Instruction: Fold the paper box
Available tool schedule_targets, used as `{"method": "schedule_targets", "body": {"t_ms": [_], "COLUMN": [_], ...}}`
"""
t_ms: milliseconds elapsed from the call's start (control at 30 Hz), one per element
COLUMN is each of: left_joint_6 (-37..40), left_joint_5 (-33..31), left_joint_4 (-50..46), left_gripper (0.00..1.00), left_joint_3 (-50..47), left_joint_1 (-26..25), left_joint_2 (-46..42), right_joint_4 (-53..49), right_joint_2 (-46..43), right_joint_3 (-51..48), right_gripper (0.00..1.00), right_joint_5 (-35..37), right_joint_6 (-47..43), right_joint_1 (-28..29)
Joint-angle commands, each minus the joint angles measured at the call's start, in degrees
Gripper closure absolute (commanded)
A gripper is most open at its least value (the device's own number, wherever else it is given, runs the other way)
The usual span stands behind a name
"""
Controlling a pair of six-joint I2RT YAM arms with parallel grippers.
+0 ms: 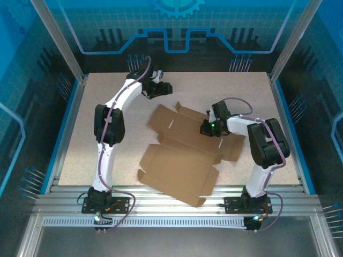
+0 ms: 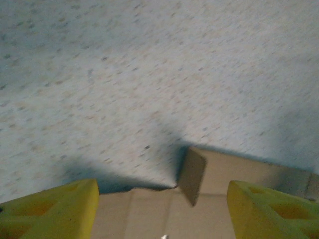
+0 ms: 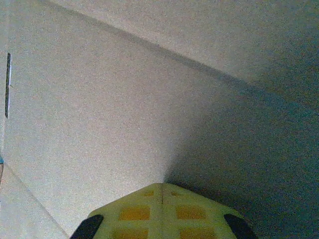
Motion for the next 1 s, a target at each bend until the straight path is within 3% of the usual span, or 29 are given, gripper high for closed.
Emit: {"method": "schedule_targets", "body": {"t_ms": [0,267,433,700,833,967], "left_joint_6": [6.9,10.5,13.3,14.8,15.2,15.9], "left_joint_5": [3.8,5.2,9.4,12.6,16.2,18.8], "left_joint_4": [-8.8,-15.9,-21.8,-23.4,-22.7,-22.8], "left_gripper": [0.3,0.31,0.32,0.35,0.41,0.53], "left_joint_3": [0.8,3.6,8.5,8.8,8.8,9.6], "left_joint_1": [3.3,5.6,5.9,5.9,5.9,5.8], "left_joint_2": [-0.4,3.7,8.8,11.8,12.9,13.6], "right_joint_4": [-1.4,-1.4,-1.3,-1.3,-1.8,-2.0], "right_joint_2": [1.4,2.0,1.9,2.3,3.2,3.6], "right_joint_3": [1.1,1.3,1.2,1.4,2.1,2.5], "right_gripper": [0.97,0.96,0.96,0.96,0.97,0.97], "right_joint_5": [-0.5,-0.5,-0.9,-1.6,-1.5,-1.3], "right_joint_6": [-0.7,-0.6,-0.7,-1.1,-1.4,-1.2], "right_joint_1": [0.9,1.3,1.4,1.6,2.2,2.5]}}
